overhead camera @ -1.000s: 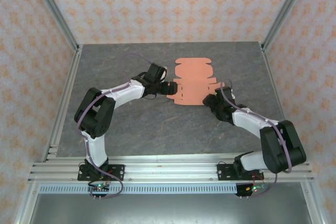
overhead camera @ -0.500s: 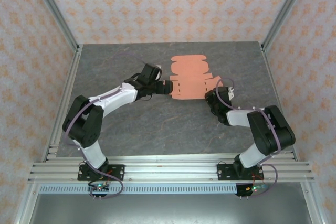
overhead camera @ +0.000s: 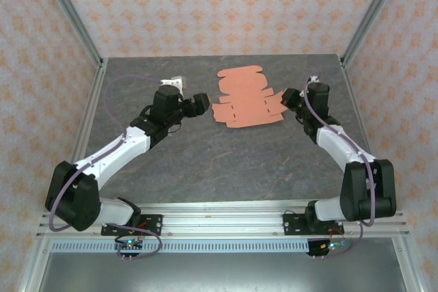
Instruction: Fold the paper box
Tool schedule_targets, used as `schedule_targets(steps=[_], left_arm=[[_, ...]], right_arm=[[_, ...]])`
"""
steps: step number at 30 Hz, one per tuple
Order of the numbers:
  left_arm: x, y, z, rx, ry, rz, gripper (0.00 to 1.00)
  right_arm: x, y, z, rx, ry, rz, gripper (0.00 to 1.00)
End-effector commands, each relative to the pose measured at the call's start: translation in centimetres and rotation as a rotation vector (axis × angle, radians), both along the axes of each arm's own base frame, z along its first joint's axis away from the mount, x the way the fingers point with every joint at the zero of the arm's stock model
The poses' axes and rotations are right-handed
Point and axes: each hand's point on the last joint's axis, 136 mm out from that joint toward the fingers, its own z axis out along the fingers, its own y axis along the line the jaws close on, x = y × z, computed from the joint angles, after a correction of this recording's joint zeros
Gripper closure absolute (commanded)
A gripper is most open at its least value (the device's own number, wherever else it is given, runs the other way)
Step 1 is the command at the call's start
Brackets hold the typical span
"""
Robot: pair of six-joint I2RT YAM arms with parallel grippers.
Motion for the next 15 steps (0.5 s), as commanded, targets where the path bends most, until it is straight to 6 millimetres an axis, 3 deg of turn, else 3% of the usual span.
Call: schedule_targets(steps=[1, 4, 7, 12, 15], left_arm=[[0.5, -0.2, 2.3, 0.011, -0.061, -0.01, 0.11], [0.3, 0.0, 1.2, 0.021, -0.02, -0.003, 0.12], [0.3, -0.1, 0.1, 0.015, 0.012, 0.003, 0.12], [0.6, -1.0, -0.7, 0.011, 0.046, -0.027, 0.12], [0.4, -1.1, -0.5, 0.014, 0.048, -0.039, 0.12]], right_arm=[[-2.6, -0.7, -5.0, 0.003, 0.246, -0.026, 0.83], [-4.1, 0.0, -7.8, 0.147, 0.321, -0.063, 0.53], [-5.0, 0.3, -10.2, 0.176, 0.361, -0.11, 0.32], [-4.6, 0.1, -13.2, 0.142, 0.396, -0.161, 0.26], [-3.3, 0.0, -13.5, 0.158, 0.355, -0.173, 0.29]])
